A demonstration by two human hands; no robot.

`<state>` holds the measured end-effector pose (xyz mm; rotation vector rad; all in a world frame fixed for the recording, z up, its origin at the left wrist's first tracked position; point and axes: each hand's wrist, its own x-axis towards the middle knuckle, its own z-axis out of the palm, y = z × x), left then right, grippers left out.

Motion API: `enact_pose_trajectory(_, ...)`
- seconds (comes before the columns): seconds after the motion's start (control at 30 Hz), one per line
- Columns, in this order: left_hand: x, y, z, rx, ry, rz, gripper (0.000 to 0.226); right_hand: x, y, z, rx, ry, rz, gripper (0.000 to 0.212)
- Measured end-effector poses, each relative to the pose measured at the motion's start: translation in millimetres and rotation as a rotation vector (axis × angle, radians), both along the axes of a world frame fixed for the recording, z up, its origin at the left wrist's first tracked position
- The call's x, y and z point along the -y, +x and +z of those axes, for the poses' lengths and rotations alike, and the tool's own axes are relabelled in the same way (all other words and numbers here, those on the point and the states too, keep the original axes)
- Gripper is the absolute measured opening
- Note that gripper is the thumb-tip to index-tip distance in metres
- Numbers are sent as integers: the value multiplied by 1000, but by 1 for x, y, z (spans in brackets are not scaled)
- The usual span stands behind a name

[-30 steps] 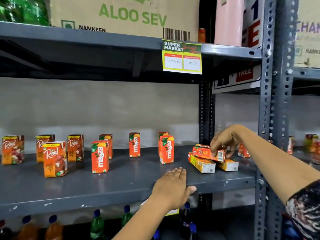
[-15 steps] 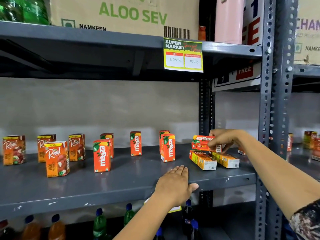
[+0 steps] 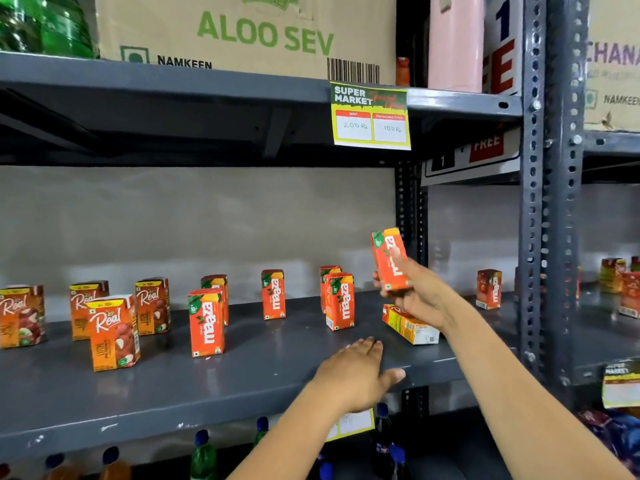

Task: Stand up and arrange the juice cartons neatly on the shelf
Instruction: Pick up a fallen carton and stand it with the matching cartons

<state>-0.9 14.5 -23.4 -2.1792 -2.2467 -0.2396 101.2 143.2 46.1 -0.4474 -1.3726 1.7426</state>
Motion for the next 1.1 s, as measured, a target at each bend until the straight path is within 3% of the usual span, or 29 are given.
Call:
enact_pose_trajectory(0.1, 11, -18, 6, 38, -27, -24, 68, 17, -15, -7, -190, -149, 67, 59)
enact_pose_trajectory(0.2, 32, -41, 5, 16, -14, -7, 67, 39, -34, -15, -255, -167, 100, 54)
enact_pose_trajectory(0.4, 75, -86, 1, -65, 18, 127, 70, 76, -74, -30, -295, -133, 119, 45)
enact_pose_trajectory(0.8, 85, -89, -3, -82, 55, 135, 73, 92, -99, -40, -238, -25, 63, 77)
enact_pose_trajectory(1.1, 109, -107, -7, -103, 119, 101, 61, 94, -124, -33, -41, 24, 124, 38)
